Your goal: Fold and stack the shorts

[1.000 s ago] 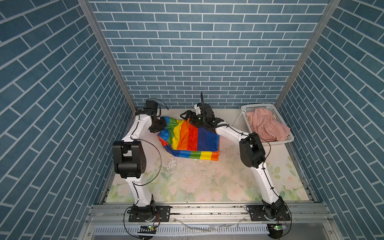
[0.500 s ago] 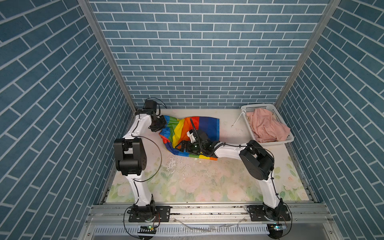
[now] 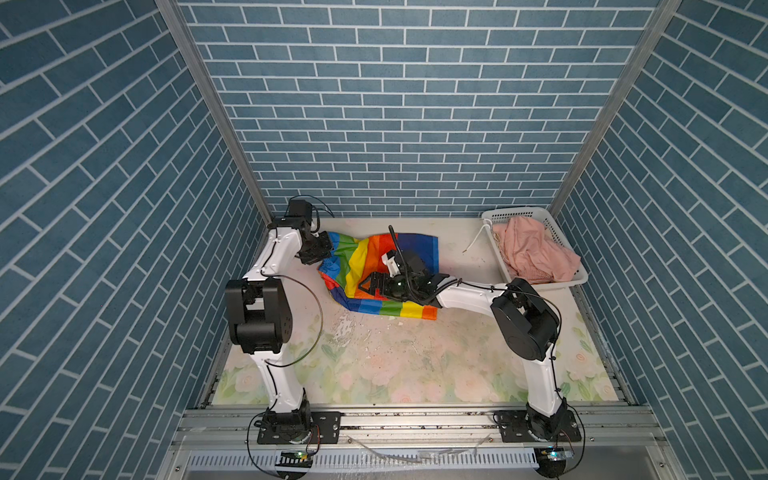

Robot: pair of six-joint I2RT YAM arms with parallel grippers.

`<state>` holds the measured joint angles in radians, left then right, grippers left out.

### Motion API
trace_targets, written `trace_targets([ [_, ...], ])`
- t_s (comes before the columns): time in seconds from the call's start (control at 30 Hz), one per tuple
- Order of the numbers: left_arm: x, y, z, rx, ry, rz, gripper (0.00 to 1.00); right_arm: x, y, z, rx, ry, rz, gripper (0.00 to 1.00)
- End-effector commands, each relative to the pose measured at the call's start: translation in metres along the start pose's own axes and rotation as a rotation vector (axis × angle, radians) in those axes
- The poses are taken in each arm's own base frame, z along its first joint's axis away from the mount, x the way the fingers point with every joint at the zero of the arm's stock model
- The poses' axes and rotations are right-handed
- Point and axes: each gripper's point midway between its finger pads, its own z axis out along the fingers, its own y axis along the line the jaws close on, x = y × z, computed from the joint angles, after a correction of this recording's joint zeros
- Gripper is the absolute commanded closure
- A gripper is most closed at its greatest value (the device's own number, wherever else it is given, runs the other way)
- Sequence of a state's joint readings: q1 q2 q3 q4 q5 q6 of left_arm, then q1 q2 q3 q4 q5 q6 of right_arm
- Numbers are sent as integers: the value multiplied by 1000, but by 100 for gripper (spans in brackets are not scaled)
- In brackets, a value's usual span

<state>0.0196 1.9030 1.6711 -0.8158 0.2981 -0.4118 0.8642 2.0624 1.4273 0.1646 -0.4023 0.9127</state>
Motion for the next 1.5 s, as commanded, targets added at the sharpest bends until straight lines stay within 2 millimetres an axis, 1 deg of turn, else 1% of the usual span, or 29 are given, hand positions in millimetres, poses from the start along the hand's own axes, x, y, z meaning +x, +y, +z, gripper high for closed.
trace_targets([
  [0.0,-1,-4,-17,9,-20,15,100,8,9,7,-6,26,-35,1],
  [0.13,-1,-4,-21,4,-28,20,100,32,-10,30,-5,71,7,2],
  [0.2,0,-4,-22,5,-27,22,100,41,-17,36,-4,89,22,2],
  [0.37,3,-5,-23,11,-20,20,100,52,-35,39,35,114,38,2],
  [0.5,6,-7,-26,23,-10,21,100,55,-32,39,22,135,45,1],
  [0.53,7,-8,-28,23,-11,25,100,54,-31,37,19,137,46,1],
  [0.57,7,-8,-30,16,-13,31,100,50,-26,32,10,129,42,1],
  [0.63,8,-6,-35,-1,-18,43,100,36,-12,12,-10,89,16,2],
  [0.67,10,-6,-36,-9,-16,48,100,30,-8,3,-9,76,7,1],
  [0.7,10,-6,-38,-15,-16,53,100,19,-6,-13,6,51,-6,1],
  [0.77,11,-8,-40,-22,-14,62,100,4,-20,-42,89,22,-7,2],
  [0.87,14,-12,-40,-40,-7,84,100,-15,-63,-89,269,-18,-3,2],
  [0.93,16,-18,-39,-58,-1,106,100,-21,-97,-114,383,-21,6,2],
  [1.0,19,-21,-37,-83,9,126,100,-21,-128,-134,514,-1,-21,2],
  [1.07,21,-26,-35,-104,17,148,100,-21,-153,-146,623,19,-59,2],
  [1.13,23,-31,-34,-122,22,166,100,-21,-175,-154,708,40,-80,1],
  [1.23,23,-39,-36,-157,22,198,100,-23,-194,-157,746,48,-81,5],
  [1.33,23,-49,-39,-185,24,227,100,-27,-201,-150,730,53,-78,12],
  [1.47,27,-65,-35,-211,39,255,100,-31,-206,-131,696,68,-69,21],
])
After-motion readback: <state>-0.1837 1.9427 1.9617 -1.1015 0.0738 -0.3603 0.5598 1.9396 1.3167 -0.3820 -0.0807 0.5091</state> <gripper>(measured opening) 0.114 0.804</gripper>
